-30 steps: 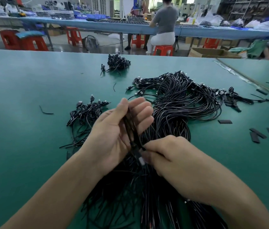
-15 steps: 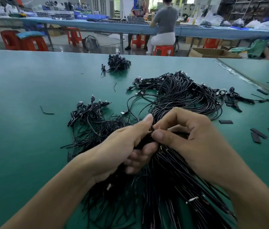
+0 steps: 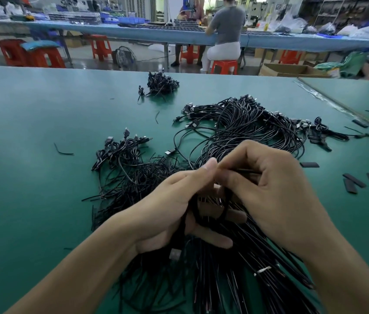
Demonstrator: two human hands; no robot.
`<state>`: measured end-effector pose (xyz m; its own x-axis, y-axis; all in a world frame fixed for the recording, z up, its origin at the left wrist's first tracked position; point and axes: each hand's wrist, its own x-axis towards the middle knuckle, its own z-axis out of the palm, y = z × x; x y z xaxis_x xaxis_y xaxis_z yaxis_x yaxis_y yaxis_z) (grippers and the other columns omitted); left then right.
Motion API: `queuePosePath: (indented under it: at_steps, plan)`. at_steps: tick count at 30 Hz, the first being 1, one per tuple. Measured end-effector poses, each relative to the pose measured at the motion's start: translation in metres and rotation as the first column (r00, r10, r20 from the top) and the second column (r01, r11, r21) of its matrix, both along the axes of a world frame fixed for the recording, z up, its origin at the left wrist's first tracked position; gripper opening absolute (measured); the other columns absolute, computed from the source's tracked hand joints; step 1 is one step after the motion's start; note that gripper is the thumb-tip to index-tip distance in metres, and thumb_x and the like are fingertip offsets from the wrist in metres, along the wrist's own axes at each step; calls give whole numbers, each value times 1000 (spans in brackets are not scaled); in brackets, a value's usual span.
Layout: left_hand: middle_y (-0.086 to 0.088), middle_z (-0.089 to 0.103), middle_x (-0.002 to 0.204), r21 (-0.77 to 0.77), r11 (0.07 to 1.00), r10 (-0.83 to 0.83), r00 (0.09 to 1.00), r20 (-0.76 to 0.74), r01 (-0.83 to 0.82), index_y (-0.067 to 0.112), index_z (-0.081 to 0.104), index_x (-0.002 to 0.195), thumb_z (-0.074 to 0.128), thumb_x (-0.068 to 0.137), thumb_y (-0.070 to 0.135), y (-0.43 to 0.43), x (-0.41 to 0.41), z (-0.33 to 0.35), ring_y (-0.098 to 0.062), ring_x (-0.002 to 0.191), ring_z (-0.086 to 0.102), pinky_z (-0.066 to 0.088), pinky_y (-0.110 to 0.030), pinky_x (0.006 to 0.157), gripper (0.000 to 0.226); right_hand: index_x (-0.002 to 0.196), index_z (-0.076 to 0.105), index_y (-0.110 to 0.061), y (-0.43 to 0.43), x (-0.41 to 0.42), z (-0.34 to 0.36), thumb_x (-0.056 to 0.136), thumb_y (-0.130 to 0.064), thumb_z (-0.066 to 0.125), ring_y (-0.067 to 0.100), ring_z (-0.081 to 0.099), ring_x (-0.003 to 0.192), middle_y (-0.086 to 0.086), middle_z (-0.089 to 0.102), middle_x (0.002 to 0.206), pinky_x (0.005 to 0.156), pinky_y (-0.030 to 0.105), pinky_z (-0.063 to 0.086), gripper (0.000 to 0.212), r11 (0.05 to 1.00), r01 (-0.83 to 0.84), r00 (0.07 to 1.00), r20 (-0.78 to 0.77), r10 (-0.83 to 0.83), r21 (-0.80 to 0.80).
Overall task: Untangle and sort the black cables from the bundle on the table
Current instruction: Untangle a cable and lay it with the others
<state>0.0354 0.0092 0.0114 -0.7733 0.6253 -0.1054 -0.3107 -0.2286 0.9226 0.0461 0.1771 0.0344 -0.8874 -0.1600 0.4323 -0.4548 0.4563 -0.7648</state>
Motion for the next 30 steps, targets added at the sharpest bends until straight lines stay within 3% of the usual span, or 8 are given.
queuePosePath:
  at_steps: [7, 12, 16, 19, 21, 23, 27, 30]
  plan:
    - [2, 62, 65, -268, 956, 20, 935, -354, -122, 5, 44, 110, 71, 91, 21, 3, 1, -1, -5, 42, 53, 38, -16, 32, 36, 79, 68, -25, -7, -2, -1, 83, -16, 77, 13, 70, 66, -9, 71, 71, 65, 43, 59, 13, 993, 68, 997, -27, -71, -97]
    - [6, 57, 58, -427, 831, 41, 805, -593, -357, 14, 43, 101, 59, 98, 40, 8, -1, -15, -7, 46, 45, 36, -23, 48, 30, 81, 69, -25, -7, -3, -3, 79, -21, 71, 16, 71, 67, -8, 72, 71, 65, 44, 59, 6, 993, 64, 998, -21, -67, -99]
    - [6, 45, 61, -447, 800, 54, 791, -609, -399, 9, 51, 87, 52, 89, 56, 7, -2, -16, -16, 54, 38, 34, -40, 52, 47, 80, 68, -26, -10, -5, -7, 80, -20, 72, 12, 71, 67, -12, 71, 73, 66, 37, 59, 7, 993, 88, 991, -98, -95, -77]
    - [8, 39, 51, -509, 740, 0, 757, -653, -439, 14, 43, 67, 45, 93, 55, 5, -4, -16, -13, 46, 32, 29, -34, 45, 49, 80, 71, -27, -12, -6, -9, 82, -14, 79, 9, 71, 69, -13, 72, 75, 67, 27, 59, 15, 992, 95, 989, -106, -103, -79]
    - [9, 40, 46, -532, 704, 14, 759, -651, -470, 17, 41, 63, 45, 101, 46, 1, -8, -15, -10, 42, 32, 29, -28, 44, 48, 85, 73, -28, -12, -7, -10, 81, -25, 78, 10, 72, 74, -12, 74, 78, 72, 29, 60, 7, 987, 98, 992, -66, -107, -126]
    - [11, 42, 42, -550, 673, 87, 791, -605, -494, 19, 43, 62, 45, 104, 40, -8, -16, -15, -7, 39, 32, 30, -26, 43, 47, 97, 71, -29, -8, -8, -10, 76, -49, 73, 12, 73, 76, -10, 75, 83, 72, 36, 61, 30, 973, 108, 992, 85, -92, -204]
    - [13, 37, 43, -558, 565, 166, 746, -645, -608, 22, 38, 61, 38, 99, 46, -31, -31, -10, -6, 39, 29, 33, -27, 48, 45, 102, 71, -32, -7, -6, -19, 79, -53, 71, -3, 65, 75, -16, 69, 81, 69, 12, 51, 30, 960, 93, 960, 231, -156, 263]
    - [9, 29, 51, -518, 577, 200, 724, -660, -632, 24, 26, 60, 33, 86, 56, -39, -33, -6, -13, 47, 24, 28, -38, 53, 41, 106, 68, -32, -25, -1, -36, 90, -43, 67, 3, 60, 87, -17, 63, 96, 81, 26, 53, 20, 856, 55, 957, 219, -192, 515]
